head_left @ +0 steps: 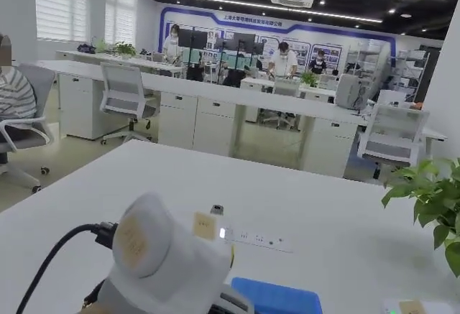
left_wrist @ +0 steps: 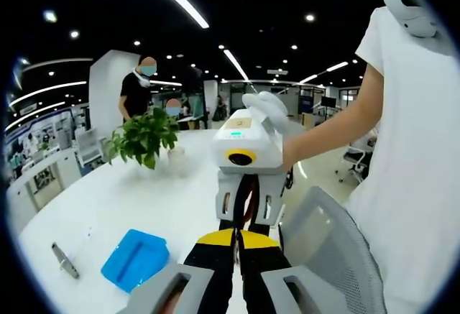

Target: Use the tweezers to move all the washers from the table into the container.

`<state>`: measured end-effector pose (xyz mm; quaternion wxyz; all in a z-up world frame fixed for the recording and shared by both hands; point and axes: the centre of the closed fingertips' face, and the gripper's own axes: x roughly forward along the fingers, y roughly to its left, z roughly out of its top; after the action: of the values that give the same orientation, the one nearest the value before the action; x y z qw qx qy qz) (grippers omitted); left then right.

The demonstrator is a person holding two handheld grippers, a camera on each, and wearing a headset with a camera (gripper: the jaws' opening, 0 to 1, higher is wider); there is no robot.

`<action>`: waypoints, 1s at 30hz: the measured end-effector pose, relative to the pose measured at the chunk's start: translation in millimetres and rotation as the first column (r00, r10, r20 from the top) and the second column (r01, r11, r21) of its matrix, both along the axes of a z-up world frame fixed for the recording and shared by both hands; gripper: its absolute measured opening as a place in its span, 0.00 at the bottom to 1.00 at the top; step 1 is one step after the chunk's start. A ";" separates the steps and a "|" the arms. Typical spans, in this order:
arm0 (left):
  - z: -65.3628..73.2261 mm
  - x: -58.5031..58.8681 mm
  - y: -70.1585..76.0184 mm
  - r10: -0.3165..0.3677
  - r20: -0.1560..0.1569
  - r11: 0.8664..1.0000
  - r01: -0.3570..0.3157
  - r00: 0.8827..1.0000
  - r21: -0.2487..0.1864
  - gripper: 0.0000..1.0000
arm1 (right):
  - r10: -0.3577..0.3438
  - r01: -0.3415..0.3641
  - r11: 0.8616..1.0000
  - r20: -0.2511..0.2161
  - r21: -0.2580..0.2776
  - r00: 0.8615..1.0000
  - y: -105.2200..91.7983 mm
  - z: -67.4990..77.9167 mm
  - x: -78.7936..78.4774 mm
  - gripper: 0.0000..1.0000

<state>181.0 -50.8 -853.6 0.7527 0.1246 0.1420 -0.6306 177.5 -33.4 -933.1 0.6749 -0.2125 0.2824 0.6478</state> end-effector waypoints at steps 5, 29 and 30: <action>-11.4 6.0 11.0 0.037 -0.020 0.998 -0.036 0.999 0.059 0.00 | 0.017 -0.015 0.998 0.035 -0.060 0.999 -7.7 -3.3 7.5 0.04; -152.5 46.1 22.3 0.010 0.079 0.857 -0.049 0.997 0.512 0.00 | 0.002 0.041 0.941 0.127 -0.335 0.992 -25.2 -108.4 59.1 0.07; -157.1 48.2 21.6 0.012 0.077 0.855 -0.050 0.997 0.515 0.00 | -0.004 0.048 0.936 0.127 -0.348 0.992 -26.5 -115.0 61.6 0.07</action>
<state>229.2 -29.2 -1010.7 0.7063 0.3421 0.2810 -0.5524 239.1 -59.9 -1048.1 0.6512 -0.3654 0.3534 0.5635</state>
